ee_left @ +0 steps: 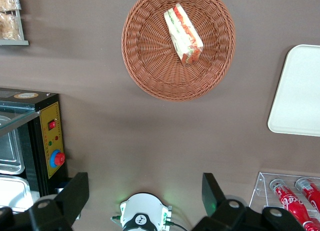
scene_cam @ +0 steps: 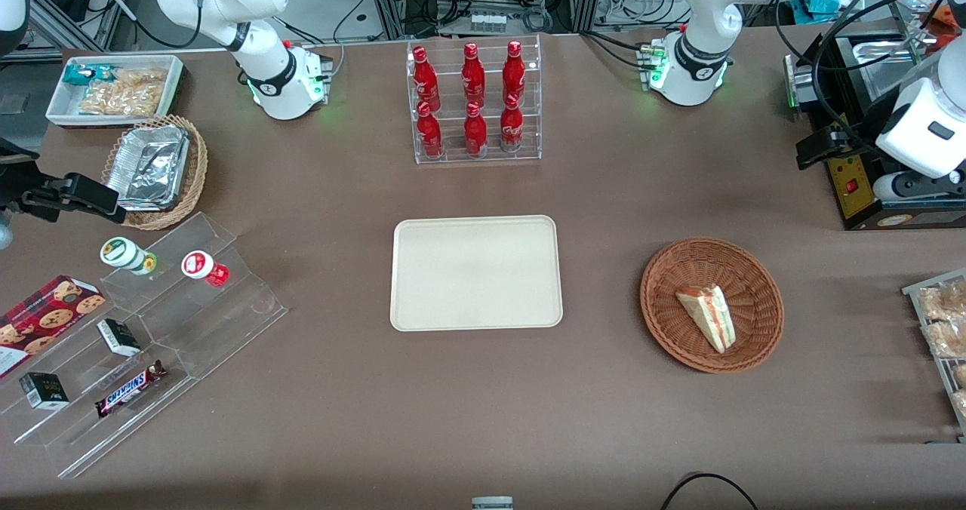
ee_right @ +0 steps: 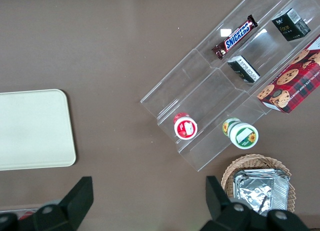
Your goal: Place sandwich from basket to tray
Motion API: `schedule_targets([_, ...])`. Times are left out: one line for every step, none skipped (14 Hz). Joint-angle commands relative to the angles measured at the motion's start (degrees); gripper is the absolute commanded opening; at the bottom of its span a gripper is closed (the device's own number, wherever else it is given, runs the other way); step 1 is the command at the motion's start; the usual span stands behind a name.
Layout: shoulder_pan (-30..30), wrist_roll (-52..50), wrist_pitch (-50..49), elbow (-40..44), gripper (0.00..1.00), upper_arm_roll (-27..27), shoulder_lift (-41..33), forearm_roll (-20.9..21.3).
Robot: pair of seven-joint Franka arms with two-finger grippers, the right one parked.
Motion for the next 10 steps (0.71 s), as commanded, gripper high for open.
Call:
schedule_targets([0.2,0.9,-1.8,1.7,1.00,-0.1,0.4,0.5])
schedule_targets([0.2,0.9,-1.8,1.8,1.00,-0.1,0.5,0.5])
schedule_targets([0.2,1.0,-1.8,1.8,1.00,-0.1,0.5,0.4])
schedule_targets([0.2,0.7,-1.8,1.7,1.00,-0.1,0.6,0.4])
schedule_targets([0.2,0.3,-1.8,1.4,1.00,-0.1,1.1,0.4])
schedule_targets([0.4,-2.0,-1.7,1.2,1.00,0.0,2.9,0.4])
schedule_targets([0.4,-4.9,-1.0,1.2,1.00,0.0,5.6,0.4])
schedule_targets([0.2,-9.0,-0.5,1.3,1.00,-0.1,9.3,0.6])
schedule_targets([0.2,-12.0,1.6,1.2,1.00,-0.1,12.0,0.7])
schedule_targets([0.1,-15.4,4.5,0.7,1.00,-0.1,15.1,0.7])
